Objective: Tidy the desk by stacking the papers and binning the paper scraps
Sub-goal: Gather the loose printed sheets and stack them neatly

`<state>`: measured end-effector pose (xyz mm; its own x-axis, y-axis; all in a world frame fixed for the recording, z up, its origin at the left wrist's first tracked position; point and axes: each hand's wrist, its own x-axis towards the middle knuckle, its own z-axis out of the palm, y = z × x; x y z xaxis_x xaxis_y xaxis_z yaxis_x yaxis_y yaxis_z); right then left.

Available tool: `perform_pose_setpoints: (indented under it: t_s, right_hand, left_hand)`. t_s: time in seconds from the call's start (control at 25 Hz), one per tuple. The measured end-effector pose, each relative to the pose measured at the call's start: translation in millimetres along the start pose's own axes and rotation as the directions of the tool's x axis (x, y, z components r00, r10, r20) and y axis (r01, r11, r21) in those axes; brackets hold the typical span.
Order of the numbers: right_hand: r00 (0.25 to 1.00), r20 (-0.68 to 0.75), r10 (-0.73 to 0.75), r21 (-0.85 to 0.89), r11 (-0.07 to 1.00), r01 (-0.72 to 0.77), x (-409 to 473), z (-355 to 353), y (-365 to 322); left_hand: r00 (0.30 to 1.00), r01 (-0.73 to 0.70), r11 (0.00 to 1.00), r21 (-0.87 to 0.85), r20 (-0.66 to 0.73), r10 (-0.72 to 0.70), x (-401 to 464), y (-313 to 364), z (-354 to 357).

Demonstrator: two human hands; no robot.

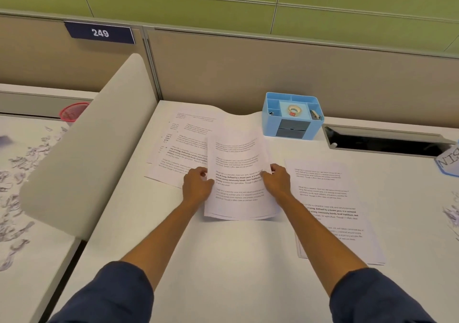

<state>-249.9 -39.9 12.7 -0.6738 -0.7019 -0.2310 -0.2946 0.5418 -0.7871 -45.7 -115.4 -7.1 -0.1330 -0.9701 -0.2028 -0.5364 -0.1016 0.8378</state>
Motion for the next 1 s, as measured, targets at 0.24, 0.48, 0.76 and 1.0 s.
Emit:
perform_pose_setpoints:
  t_s: [0.24, 0.48, 0.76, 1.0]
  right_hand:
    - [0.997, 0.066, 0.039, -0.396, 0.918, -0.010, 30, 3, -1]
    - [0.995, 0.103, -0.005, -0.289, 0.957, 0.035, 33, -3, -13]
    - [0.940, 0.204, 0.274, 0.274, 0.906, -0.323, 38, -8, -15]
    - [0.958, 0.190, 0.213, 0.226, 0.941, -0.254, 38, -9, -12]
  left_hand:
    - [0.987, -0.160, 0.902, 0.400, 0.095, 0.132, 3, -11, 23]
    - [0.986, -0.164, 0.924, 0.346, 0.070, 0.149, 3, -19, 25]
    - [0.987, -0.159, 0.958, 0.238, 0.054, 0.150, 1, -18, 23]
    - [0.983, -0.180, 0.957, 0.227, 0.027, 0.179, 3, -16, 21]
